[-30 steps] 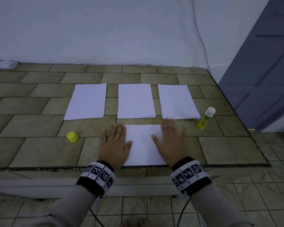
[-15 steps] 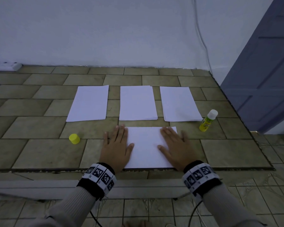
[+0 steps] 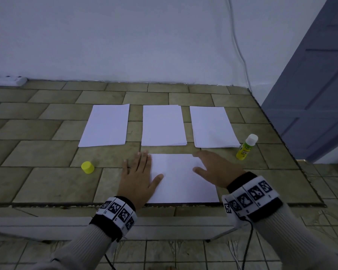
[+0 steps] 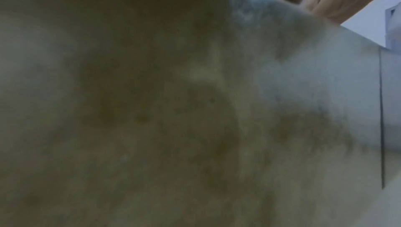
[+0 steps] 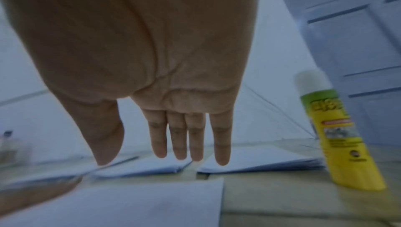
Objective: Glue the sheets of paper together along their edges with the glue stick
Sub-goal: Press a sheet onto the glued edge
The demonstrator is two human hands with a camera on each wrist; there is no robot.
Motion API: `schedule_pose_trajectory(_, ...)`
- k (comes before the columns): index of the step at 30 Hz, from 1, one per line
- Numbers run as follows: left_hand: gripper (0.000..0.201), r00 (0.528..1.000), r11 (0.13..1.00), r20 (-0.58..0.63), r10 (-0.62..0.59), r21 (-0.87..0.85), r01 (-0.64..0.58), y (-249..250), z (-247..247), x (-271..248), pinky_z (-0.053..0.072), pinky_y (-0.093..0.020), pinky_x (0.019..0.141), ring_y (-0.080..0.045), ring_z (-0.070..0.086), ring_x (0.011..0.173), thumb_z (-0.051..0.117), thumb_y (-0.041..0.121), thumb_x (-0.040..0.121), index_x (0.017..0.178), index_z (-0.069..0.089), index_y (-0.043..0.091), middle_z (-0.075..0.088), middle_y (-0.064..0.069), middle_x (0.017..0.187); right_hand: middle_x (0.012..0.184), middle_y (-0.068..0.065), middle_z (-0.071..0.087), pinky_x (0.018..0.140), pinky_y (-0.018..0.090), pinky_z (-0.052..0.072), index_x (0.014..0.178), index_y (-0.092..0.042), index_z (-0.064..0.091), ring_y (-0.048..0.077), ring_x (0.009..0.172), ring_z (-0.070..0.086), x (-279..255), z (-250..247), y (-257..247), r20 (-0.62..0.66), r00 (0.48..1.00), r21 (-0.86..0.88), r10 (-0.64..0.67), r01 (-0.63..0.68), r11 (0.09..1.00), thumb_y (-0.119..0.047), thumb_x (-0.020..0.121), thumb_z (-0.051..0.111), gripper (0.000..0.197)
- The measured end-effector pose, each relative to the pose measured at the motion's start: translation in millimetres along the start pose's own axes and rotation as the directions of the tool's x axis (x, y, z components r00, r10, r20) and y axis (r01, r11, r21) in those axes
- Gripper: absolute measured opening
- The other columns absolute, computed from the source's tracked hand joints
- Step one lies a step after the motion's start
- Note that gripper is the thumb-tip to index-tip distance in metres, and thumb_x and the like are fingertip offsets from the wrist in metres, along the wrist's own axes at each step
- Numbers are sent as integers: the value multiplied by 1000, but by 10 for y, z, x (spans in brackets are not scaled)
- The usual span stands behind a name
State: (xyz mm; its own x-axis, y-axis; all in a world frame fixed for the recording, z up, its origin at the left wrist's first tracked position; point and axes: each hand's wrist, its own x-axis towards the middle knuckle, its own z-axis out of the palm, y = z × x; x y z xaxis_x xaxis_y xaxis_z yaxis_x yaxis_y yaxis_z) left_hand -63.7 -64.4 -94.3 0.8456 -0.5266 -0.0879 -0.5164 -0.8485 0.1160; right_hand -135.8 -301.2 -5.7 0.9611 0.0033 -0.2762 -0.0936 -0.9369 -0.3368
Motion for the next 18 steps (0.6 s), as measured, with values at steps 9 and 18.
schedule_pose_trajectory(9, 117, 999, 999, 21, 41, 2, -41, -17, -44, -15, -8, -53, 119, -19, -12, 150, -26, 84, 65, 156, 0, 14, -9, 0, 163, 118, 8, 45, 90, 39, 40, 119, -10, 43, 26, 109, 45, 320, 128, 45, -12, 1000, -277, 17, -20, 961, -36, 91, 51, 39)
schedule_pose_trajectory(18, 114, 998, 998, 16, 61, 3, -61, -31, -23, -20, -10, -53, 117, -22, -11, 150, -21, 85, 69, 156, 1, 15, -10, 1, 163, 110, 12, 47, 74, 30, 42, 105, -2, 50, 22, 87, 50, 471, -146, 81, 61, 998, -183, 34, -23, 983, -6, 92, 44, 15)
